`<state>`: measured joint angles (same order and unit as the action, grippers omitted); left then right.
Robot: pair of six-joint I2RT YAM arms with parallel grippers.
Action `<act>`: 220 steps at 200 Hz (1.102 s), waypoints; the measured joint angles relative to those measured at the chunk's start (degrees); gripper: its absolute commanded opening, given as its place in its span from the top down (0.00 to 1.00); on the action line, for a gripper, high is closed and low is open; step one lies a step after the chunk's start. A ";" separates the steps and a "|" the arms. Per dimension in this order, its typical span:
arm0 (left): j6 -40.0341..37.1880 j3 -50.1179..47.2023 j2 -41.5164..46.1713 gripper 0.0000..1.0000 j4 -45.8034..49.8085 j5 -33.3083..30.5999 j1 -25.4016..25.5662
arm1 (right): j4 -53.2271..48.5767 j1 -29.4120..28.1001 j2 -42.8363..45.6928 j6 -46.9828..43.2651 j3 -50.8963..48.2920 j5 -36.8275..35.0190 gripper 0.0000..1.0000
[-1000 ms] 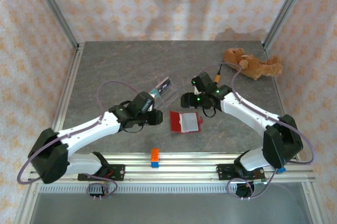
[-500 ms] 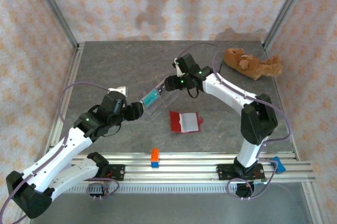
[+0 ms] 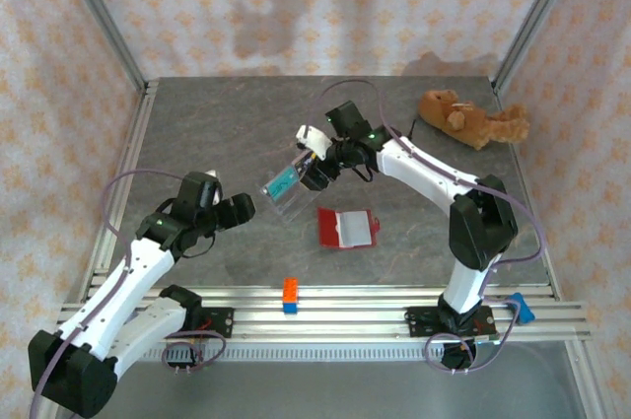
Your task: Put the credit cards into the card holder
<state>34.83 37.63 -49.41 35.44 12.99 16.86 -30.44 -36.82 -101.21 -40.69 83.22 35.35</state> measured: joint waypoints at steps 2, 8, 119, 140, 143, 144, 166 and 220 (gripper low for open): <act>0.00 -0.15 -0.13 0.15 -0.09 0.22 -0.28 | -0.20 -0.09 0.00 -1.31 0.07 0.26 0.24; 0.07 -0.57 -0.55 0.15 -0.20 0.92 -0.85 | -0.70 -0.35 -0.11 -5.16 0.33 0.94 0.24; 3.21 -4.70 -1.20 0.16 -3.67 7.96 -7.21 | 2.10 -10.45 -11.85 -38.86 7.87 -8.68 0.24; 3.19 -4.70 -1.22 0.15 -4.37 9.25 -9.22 | 3.41 -10.78 -11.82 -40.94 7.87 -10.47 0.25; 3.08 -4.70 -1.22 0.15 -4.59 9.35 -9.53 | 3.48 -10.78 -11.82 -41.27 7.87 -10.62 0.25; 3.08 -4.70 -1.22 0.14 -4.72 9.40 -9.60 | 3.50 -10.78 -11.82 -41.31 7.87 -10.64 0.25; 3.04 -4.70 -1.90 0.13 -9.33 9.38 -10.62 | 4.98 -10.78 -11.78 -43.71 7.34 -12.15 0.25; 2.64 2.19 -16.09 0.24 -21.29 10.67 -11.67 | 12.94 -11.19 -11.78 -47.56 2.14 -15.89 0.34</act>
<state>37.47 39.81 -65.49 14.15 23.66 5.19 -17.50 -48.01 -112.99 -88.25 85.36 19.46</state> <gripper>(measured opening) 0.790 0.679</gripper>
